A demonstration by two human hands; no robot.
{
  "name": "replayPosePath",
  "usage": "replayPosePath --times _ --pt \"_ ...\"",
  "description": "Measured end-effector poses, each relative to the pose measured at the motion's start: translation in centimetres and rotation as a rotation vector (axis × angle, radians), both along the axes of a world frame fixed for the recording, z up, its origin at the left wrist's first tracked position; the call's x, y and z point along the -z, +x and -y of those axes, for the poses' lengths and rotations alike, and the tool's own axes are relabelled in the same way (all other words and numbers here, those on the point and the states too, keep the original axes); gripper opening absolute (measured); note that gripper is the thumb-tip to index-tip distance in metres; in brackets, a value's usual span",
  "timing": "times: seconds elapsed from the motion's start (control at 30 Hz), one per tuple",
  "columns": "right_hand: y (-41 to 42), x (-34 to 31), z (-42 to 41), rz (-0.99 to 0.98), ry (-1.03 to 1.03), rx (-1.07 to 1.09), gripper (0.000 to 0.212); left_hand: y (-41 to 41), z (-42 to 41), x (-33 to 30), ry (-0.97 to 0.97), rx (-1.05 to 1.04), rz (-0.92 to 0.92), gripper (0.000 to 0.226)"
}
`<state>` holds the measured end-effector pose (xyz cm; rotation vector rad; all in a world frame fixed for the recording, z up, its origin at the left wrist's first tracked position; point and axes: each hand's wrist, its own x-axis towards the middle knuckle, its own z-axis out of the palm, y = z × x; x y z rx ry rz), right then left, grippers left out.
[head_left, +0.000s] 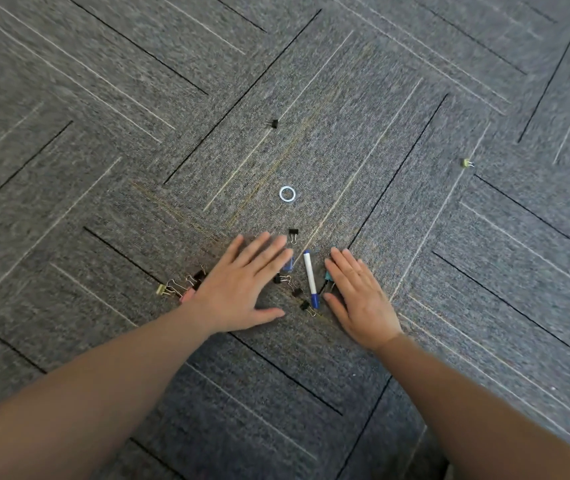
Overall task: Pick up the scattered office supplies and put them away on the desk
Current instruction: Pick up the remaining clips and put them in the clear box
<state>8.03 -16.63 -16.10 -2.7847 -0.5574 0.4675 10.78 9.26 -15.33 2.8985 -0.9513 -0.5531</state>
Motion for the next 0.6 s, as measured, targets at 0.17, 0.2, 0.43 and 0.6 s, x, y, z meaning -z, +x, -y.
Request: replayPosePath --times 0.17,0.2,0.43,0.6 --pt "0.2 0.1 0.4 0.175 -0.052 0.002 0.053 0.1 0.1 0.2 0.010 0.089 0.051 0.075" --pt "0.2 0.1 0.5 0.216 -0.060 -0.005 0.049 -0.3 -0.3 0.3 -0.013 0.092 0.082 0.068" --pt "1.5 0.6 -0.1 0.255 -0.014 0.001 0.031 -1.2 -1.0 1.0 -0.122 0.025 0.199 0.031" --pt "1.2 0.4 0.1 0.368 0.069 0.012 0.027 -1.0 -0.8 0.8 -0.137 0.002 0.198 0.018"
